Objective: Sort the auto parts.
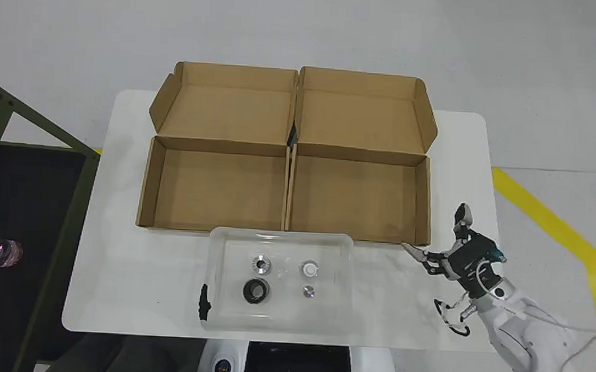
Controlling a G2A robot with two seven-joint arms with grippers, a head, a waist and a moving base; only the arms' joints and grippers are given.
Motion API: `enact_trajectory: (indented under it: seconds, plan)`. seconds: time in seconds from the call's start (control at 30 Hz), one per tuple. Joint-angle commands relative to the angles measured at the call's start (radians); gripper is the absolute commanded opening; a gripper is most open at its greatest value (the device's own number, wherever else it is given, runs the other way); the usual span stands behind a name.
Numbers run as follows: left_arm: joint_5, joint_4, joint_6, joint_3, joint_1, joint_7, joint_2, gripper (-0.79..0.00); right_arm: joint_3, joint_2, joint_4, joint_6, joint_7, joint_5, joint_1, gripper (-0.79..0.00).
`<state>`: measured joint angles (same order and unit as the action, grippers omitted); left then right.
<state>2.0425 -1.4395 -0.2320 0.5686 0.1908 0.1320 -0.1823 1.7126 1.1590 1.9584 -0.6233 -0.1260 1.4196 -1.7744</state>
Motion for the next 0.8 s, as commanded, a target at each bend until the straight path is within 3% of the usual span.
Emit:
enact_trajectory:
  seconds: [0.0,0.3,0.77]
  plan:
    - [0.000,0.000,0.000,0.000,0.000,0.000,0.000,0.000,-0.015,-0.003,0.009,-0.047,0.033,-0.002,0.016,0.000]
    - [0.000,0.000,0.000,0.000,0.000,0.000,0.000,0.000,-0.125,-0.013,0.057,-0.194,0.196,-0.018,0.100,0.000]
    - [0.000,0.000,0.000,0.000,0.000,0.000,0.000,0.000,-0.308,-0.019,0.123,-0.276,0.378,-0.045,0.179,0.000]
